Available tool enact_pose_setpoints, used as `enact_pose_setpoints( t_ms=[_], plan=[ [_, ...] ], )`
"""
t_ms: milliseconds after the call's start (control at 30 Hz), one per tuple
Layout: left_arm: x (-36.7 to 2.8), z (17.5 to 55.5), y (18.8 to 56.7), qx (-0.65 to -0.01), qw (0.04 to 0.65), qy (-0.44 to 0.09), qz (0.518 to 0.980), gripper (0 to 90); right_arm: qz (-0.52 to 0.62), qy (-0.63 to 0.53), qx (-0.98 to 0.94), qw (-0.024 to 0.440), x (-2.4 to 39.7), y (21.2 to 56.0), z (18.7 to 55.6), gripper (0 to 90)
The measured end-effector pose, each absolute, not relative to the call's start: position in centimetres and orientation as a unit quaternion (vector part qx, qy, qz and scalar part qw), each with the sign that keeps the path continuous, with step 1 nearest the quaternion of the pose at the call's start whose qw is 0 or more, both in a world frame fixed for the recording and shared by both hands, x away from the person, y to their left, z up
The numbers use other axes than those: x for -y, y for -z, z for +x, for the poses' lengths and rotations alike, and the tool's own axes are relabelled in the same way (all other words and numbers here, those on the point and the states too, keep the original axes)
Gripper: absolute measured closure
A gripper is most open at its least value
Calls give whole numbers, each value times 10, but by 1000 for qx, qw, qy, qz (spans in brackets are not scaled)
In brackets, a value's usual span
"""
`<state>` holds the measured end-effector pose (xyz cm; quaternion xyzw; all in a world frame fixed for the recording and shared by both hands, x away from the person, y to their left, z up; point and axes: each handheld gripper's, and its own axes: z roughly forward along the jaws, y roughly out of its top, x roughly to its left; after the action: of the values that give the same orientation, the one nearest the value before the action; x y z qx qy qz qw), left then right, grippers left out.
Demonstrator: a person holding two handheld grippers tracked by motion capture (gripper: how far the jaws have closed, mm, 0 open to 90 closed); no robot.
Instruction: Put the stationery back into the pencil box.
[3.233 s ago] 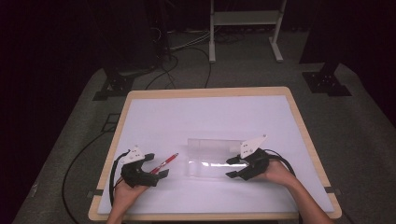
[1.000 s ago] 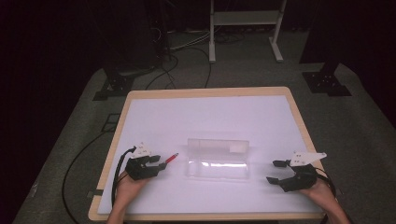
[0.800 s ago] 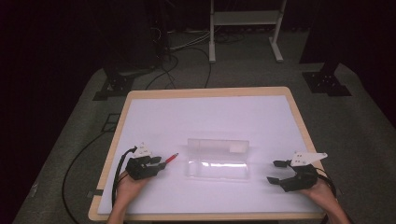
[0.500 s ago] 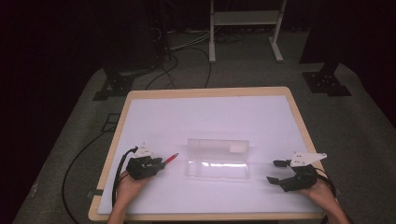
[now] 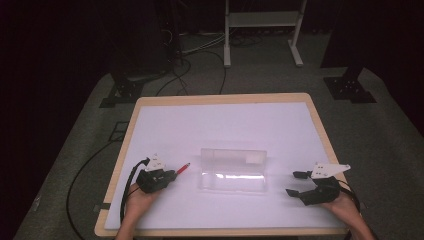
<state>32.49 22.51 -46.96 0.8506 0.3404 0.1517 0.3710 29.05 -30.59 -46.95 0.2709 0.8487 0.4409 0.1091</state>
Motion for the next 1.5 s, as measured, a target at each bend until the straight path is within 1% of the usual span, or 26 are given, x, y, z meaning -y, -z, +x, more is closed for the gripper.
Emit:
enact_pose_setpoints(
  t_ms=[167,433,667,1000,1200,1500],
  plan=[
    [-223,322,466,-332,376,-149,853,793,273,-443,-847,106,306,472,289,269],
    [-217,316,448,-290,391,-149,861,792,283,-440,-846,104,307,475,292,258],
    [-214,313,441,-276,396,-137,865,792,287,-440,-845,104,307,475,292,258],
    [-199,309,429,-247,409,-139,867,792,290,-441,-843,109,310,474,292,229],
    [-188,309,422,-222,418,-129,871,792,294,-439,-842,111,313,474,292,207],
    [-170,312,414,-193,420,-122,878,792,292,-436,-844,108,313,475,293,199]
  ],
)
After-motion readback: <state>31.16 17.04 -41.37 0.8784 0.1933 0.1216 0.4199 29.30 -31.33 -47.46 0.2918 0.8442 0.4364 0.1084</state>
